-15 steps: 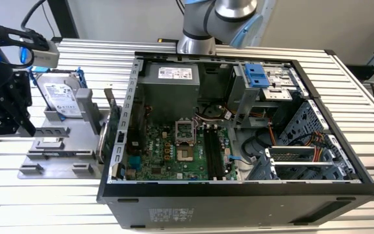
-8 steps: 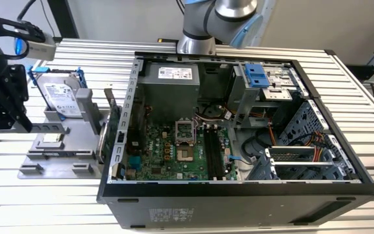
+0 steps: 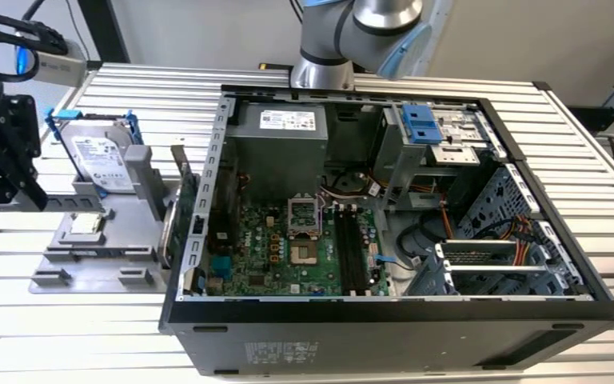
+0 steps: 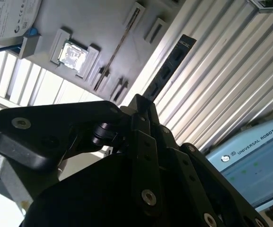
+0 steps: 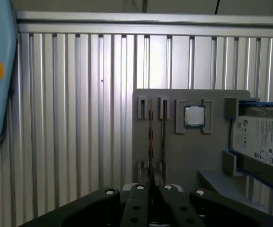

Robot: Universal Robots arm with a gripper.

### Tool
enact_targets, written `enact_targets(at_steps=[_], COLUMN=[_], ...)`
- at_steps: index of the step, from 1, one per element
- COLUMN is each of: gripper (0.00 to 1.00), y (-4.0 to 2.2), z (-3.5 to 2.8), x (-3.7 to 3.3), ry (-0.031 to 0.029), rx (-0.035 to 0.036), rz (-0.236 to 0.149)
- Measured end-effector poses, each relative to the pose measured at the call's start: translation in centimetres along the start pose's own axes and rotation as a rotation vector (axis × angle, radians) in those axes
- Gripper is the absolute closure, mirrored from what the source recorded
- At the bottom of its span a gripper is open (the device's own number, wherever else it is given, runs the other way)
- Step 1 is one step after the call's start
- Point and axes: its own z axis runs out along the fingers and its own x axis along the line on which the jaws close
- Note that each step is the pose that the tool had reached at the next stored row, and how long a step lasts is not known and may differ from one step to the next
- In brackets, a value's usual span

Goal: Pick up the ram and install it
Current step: 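Pick up the ram and move it above insertion slot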

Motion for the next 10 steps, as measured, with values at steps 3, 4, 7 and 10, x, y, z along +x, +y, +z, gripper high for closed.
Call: enact_targets(at_steps=[3,4,7,10], gripper=[1.00,1.00,1.00,1.00], y=[0.00,0.00,0.00,0.00], z=[-0.49,-0.64,-1.12,-1.60], x=[-0.01,-0.01,-0.02,-0.03], ry=[0.0001,0.0001,0.0000,0.0001], rx=[-0.0001,0.0000,0.0000,0.0000], rz=[0.000,0.000,0.000,0.000])
